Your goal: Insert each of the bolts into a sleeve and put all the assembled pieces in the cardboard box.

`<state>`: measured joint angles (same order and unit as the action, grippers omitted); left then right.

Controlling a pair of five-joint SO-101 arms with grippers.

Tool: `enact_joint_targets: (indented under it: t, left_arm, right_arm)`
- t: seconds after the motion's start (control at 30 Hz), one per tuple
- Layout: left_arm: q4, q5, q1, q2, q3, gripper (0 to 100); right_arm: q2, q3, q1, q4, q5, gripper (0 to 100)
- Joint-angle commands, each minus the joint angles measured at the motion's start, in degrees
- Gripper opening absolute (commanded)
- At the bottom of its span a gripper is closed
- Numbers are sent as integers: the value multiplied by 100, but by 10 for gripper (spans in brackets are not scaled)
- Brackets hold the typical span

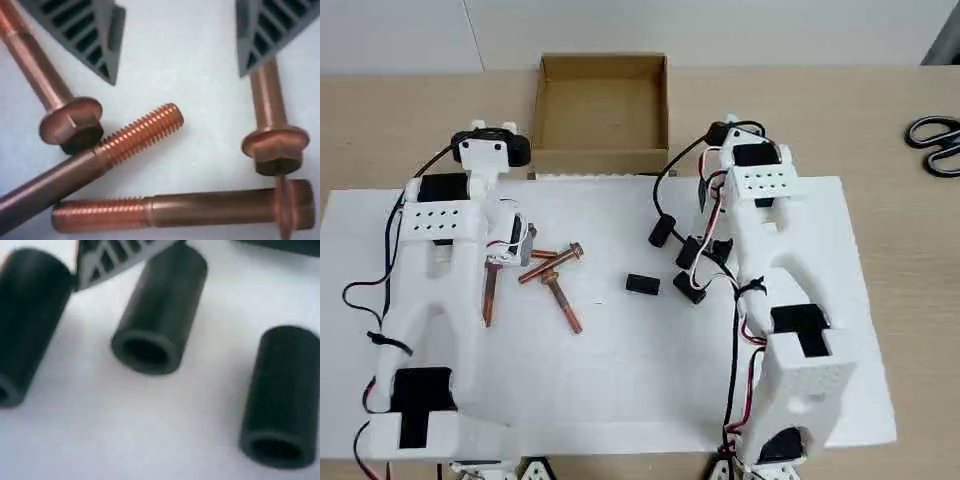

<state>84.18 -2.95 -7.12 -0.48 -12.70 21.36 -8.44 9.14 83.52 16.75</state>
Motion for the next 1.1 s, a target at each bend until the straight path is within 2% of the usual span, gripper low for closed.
enact_joint_targets:
  t: [0.0,0.53,0.7,0.97,1.07]
  left_arm:
    - [-176,-44,26,-18,198,152]
    - [-211,-44,9,-18,180,148]
    - [-211,-44,18,-18,127,148]
    - [-211,-44,26,-18,31,148]
    - [-211,-44,35,-70,66,148]
  right_arm:
    - [4,-246,-31,-75,44,157]
    - [409,-246,-92,-699,18,154]
    - [497,-246,-92,-681,9,29]
    - [435,-273,-207,-277,0,2]
    - [277,-703,-303,286,0,2]
